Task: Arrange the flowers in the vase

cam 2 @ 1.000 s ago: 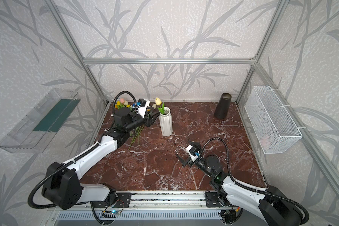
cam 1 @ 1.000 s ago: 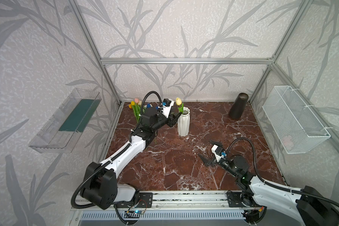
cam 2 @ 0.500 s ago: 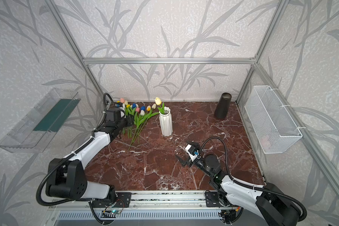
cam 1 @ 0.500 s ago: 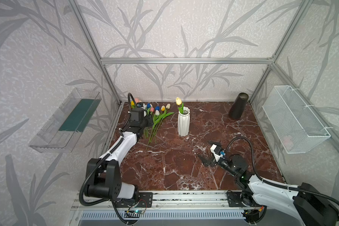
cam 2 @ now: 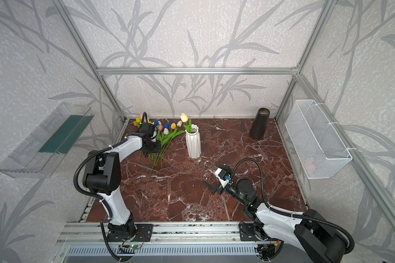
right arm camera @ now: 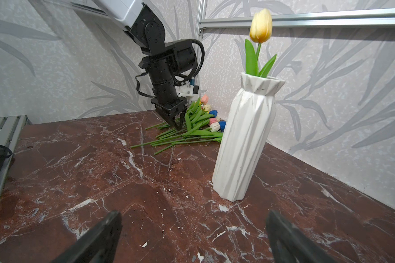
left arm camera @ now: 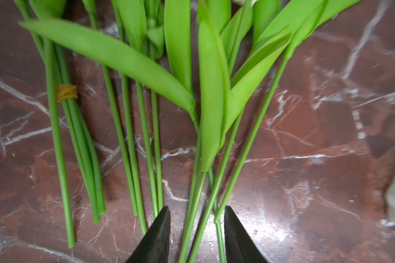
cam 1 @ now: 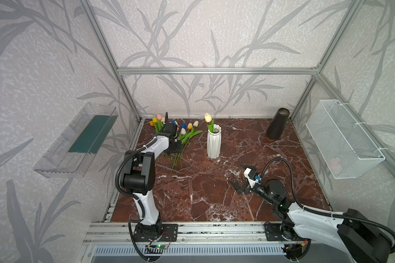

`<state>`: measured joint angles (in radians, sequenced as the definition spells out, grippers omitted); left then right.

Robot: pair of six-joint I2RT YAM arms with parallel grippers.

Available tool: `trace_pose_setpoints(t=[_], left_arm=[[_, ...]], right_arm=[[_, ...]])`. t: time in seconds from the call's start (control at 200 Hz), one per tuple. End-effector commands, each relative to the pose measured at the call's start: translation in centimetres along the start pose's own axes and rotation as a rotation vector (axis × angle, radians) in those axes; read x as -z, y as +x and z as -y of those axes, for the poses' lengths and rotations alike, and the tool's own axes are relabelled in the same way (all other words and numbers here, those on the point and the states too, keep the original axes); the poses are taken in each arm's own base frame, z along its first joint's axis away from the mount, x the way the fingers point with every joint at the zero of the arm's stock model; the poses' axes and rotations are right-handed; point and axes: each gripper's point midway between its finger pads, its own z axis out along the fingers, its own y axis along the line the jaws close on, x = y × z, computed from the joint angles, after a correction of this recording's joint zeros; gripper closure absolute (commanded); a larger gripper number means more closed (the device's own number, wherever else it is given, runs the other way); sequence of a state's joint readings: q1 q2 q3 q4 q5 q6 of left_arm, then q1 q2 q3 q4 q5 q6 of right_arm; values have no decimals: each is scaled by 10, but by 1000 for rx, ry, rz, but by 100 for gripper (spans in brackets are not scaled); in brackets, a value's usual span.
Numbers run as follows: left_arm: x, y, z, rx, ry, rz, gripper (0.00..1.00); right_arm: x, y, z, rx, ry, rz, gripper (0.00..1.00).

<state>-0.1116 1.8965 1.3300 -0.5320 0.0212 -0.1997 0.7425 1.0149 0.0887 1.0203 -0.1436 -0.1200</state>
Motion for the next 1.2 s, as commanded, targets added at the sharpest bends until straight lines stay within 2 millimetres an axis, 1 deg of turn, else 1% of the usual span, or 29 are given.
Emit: trace_pose_setpoints(t=[0.0,0.055,0.215,0.3,0.4,0.495,0.615,0.705,0.795,0.915,1.035,1.09,1.135,1.14,1.195], left_arm=[[-6,11,-9,-47,-65,-72,65],[-12,11,-9,-52,-64,-83,70],[-25,10,0,-66,-36,-106,71],[-30,10,0,-68,-42,-121,84],[-30,6,1,-76,-41,-118,87],[-28,3,1,-83,-45,-115,95],[-17,-6,5,-66,-31,-79,100],[5,-19,11,-51,-14,-1,100],[38,-31,16,-47,-11,107,100],[90,-47,26,-36,21,271,100],[142,-54,33,-27,72,446,100],[168,-56,42,-52,120,548,100],[192,-60,54,-88,173,667,100],[192,-59,55,-92,178,673,100],[223,-57,67,-132,235,811,100]], right_arm=[[-4,-22,0,8,-6,72,1],[-3,-22,0,8,-3,73,1],[-4,-23,0,12,-9,75,1],[0,-25,0,17,-2,86,1],[0,-24,3,28,11,70,1],[-1,-23,3,32,15,60,1],[0,-24,2,25,8,71,1],[1,-25,2,22,8,73,1],[1,-25,2,21,10,74,1],[1,-25,2,17,10,76,1],[2,-26,2,13,11,83,1],[3,-28,3,11,13,87,2],[3,-27,3,10,14,86,2],[3,-27,3,9,14,86,2],[3,-27,3,9,17,86,2]])
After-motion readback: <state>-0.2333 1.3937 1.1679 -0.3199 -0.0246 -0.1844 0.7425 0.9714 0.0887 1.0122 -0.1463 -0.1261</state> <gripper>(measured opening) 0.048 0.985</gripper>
